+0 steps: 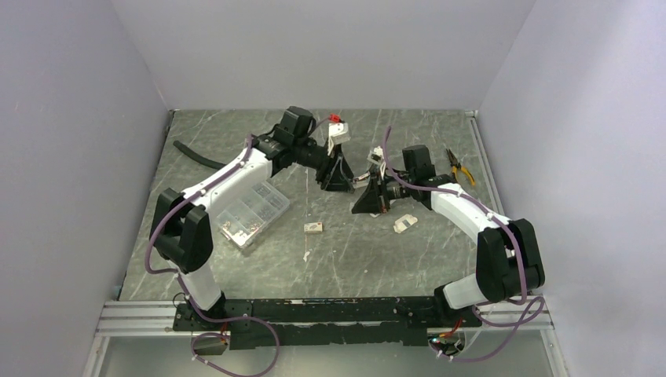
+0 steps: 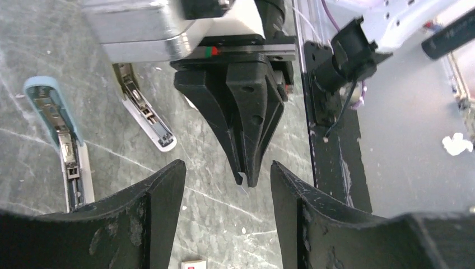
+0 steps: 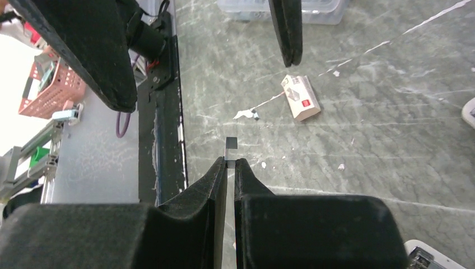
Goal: Load the staples into the stapler
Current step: Pick up the staple from the staple box.
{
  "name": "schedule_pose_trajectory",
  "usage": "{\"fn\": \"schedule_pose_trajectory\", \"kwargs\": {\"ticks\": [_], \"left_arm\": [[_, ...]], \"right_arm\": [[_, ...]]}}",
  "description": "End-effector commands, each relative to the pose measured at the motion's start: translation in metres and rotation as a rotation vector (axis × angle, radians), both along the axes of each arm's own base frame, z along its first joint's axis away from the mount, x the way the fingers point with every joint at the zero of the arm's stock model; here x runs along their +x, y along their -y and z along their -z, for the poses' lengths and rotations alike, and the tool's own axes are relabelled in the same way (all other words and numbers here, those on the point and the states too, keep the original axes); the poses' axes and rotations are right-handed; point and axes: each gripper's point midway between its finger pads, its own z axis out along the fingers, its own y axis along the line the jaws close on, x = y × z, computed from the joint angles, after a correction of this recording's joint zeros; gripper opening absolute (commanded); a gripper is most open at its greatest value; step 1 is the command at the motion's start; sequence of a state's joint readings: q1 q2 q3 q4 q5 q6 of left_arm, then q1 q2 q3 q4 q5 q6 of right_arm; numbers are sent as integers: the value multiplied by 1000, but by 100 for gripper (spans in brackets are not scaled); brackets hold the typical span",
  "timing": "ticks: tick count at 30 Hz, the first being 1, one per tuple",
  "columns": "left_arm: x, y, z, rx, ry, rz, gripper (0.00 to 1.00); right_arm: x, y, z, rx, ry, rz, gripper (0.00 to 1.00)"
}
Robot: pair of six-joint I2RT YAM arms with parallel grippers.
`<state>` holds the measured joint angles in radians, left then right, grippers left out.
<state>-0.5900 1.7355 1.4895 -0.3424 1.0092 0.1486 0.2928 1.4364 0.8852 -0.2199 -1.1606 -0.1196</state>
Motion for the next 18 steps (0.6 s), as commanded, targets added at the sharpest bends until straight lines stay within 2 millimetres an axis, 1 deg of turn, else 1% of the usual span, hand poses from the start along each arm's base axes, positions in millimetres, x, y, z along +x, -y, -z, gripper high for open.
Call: {"fn": "schedule_pose_trajectory", "kwargs": {"ticks": [1, 6, 11, 18], "left_arm": [[-21, 0, 16, 34, 76, 135, 62], [-33, 1, 23, 44, 90, 198, 61], [-37, 2, 33, 42, 80, 216, 58], [-39, 2, 41, 49, 73, 228, 52]], "right_arm": [[-7, -3, -9, 10, 86, -71, 0], [-10, -5, -8, -1, 116, -84, 0], [-12, -7, -9, -7, 132, -88, 0], [-13, -7, -8, -15, 145, -90, 0]]}}
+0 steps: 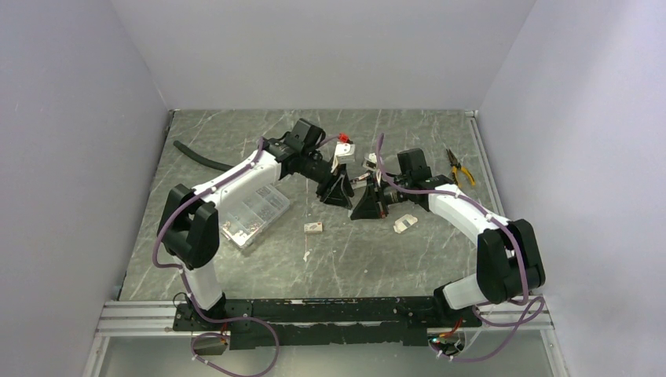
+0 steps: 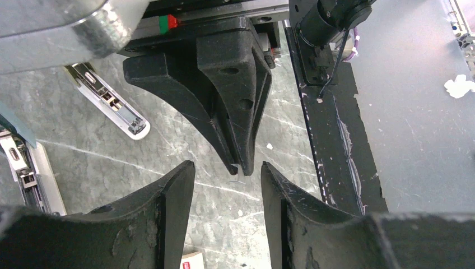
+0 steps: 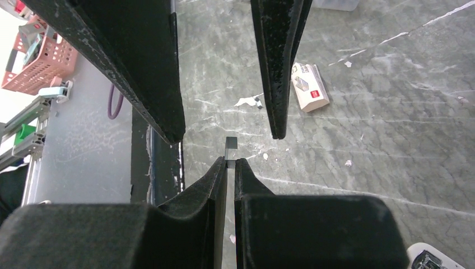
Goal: Load the staples into the stapler
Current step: Pick up the staple from the staple box.
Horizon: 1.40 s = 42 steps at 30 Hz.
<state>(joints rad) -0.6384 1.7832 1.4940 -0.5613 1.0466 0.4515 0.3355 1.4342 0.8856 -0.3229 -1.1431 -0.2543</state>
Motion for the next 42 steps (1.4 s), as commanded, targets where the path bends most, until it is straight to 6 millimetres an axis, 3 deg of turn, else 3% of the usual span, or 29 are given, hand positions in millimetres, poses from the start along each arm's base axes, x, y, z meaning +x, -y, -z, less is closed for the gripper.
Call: {"fn": "schedule_pose_trajectory", "kwargs": {"ticks": [1, 16, 42], "left_arm": [[-7, 3, 0, -28, 20, 54, 52], [-13, 0, 19, 18, -3, 63, 45], [-16, 5, 19, 29, -42, 79, 25]], "right_arm": [[5, -3, -20, 28, 107, -21, 0], [5, -3, -20, 23, 125, -9, 0], [8, -3, -16, 2, 129, 2, 0]]}}
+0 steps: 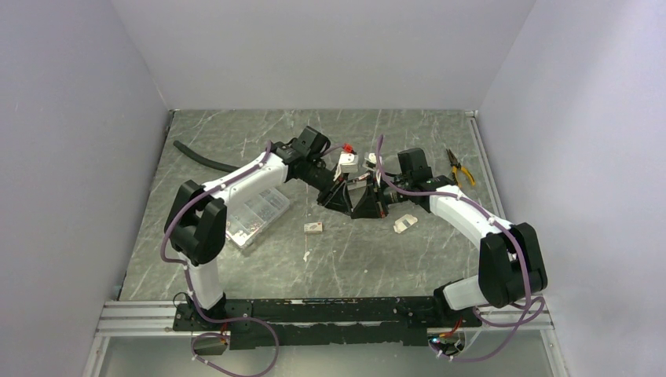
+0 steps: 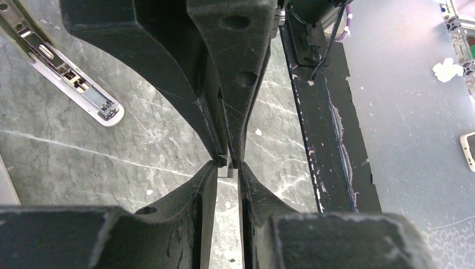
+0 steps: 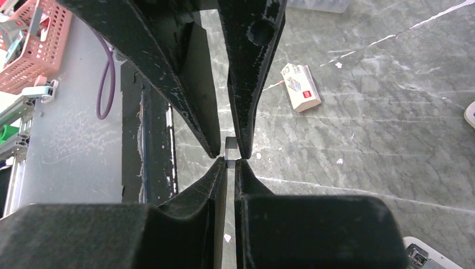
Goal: Load the staples into the stapler
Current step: Pick up the staple from the staple box.
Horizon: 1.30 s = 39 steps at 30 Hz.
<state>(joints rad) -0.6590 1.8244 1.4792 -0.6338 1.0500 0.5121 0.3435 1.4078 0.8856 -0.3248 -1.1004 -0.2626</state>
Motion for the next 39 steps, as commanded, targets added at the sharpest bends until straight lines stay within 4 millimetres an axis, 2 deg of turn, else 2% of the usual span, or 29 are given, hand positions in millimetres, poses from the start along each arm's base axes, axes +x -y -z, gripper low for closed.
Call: {"fn": "schedule_pose_trajectory", "kwargs": {"ticks": [1, 11, 15, 19, 22, 26, 33, 39], "left_arm": [[-1, 7, -8, -31, 7, 32, 24], [0, 7, -11, -30, 10, 32, 15], [1, 7, -16, -39, 1, 24, 9], [6, 4, -25, -69, -44, -3, 4], [17, -2, -36, -119, -94, -63, 3], [30, -4, -51, -193, -126, -137, 4], [48, -1, -80, -339, -294, -320, 6], [61, 0, -100, -445, -376, -427, 7]], "right_arm": [[5, -4, -14, 23, 88, -18, 0], [4, -4, -14, 17, 89, -27, 1], [4, -4, -14, 13, 95, -24, 9], [9, 0, -18, 14, 104, 6, 22], [14, 6, -27, 43, 113, 35, 32], [18, 11, -42, 85, 129, 56, 40], [39, 23, -82, 213, 162, 163, 48], [52, 28, -106, 318, 81, 254, 55]]}}
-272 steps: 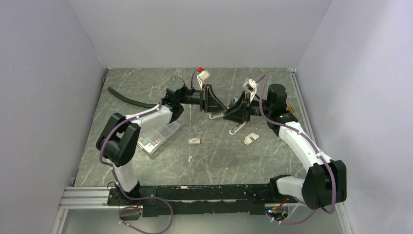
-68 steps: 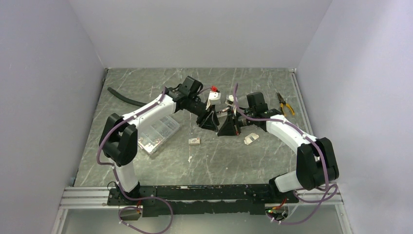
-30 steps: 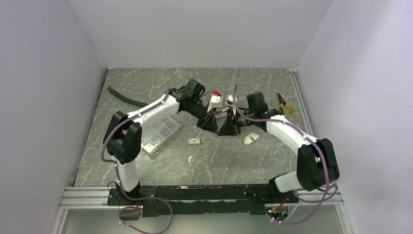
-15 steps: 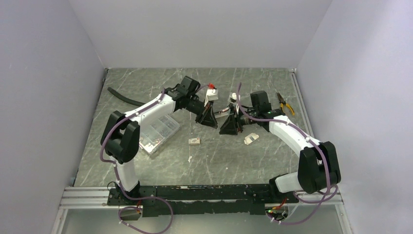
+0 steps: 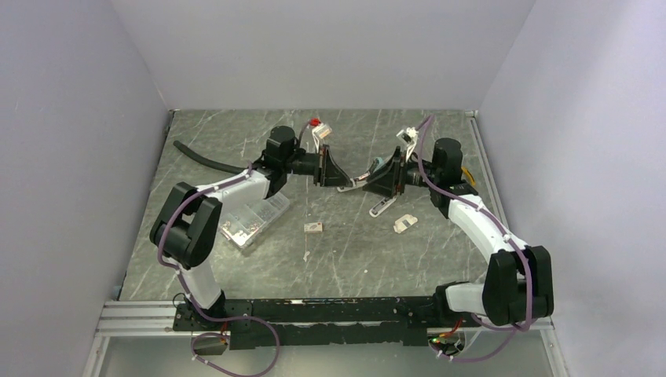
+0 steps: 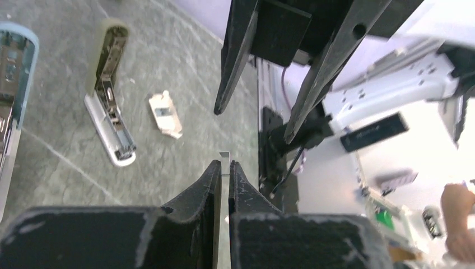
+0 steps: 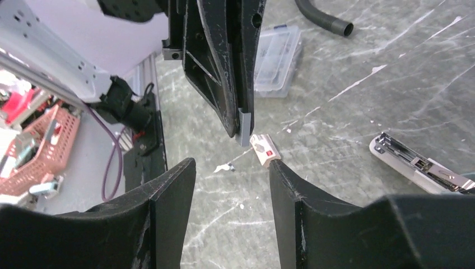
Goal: Load the staples into the stapler
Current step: Pick up the staple from the staple box.
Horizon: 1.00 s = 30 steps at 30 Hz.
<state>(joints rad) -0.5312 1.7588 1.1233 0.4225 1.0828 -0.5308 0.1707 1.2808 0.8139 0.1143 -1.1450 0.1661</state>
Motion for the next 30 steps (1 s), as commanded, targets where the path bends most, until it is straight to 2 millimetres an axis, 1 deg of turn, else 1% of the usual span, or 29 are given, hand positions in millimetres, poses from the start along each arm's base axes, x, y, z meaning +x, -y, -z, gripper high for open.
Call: {"fn": "schedule_pose_trajectory", "kwargs": {"ticks": [1, 6, 9, 13, 15, 20, 30], "left_arm": [[10, 2, -66, -188, 7, -104, 7], [16, -1, -72, -246, -52, -163, 7], [18, 0, -70, -254, -71, -170, 8], [19, -1, -67, -258, -83, -176, 8], [18, 0, -67, -262, -84, -174, 8], [17, 0, -66, -260, -84, -174, 9], [13, 4, -61, -249, -83, -164, 10]], "right_arm": [[7, -2, -41, 131, 32, 20, 56], [7, -3, -45, 163, 21, 21, 57], [8, -3, -47, 177, 5, 22, 55], [11, -4, -43, 180, -11, 32, 53], [12, -4, -40, 179, -17, 34, 53], [14, -6, -41, 186, -23, 25, 52], [18, -14, -46, 199, -24, 6, 45]]}}
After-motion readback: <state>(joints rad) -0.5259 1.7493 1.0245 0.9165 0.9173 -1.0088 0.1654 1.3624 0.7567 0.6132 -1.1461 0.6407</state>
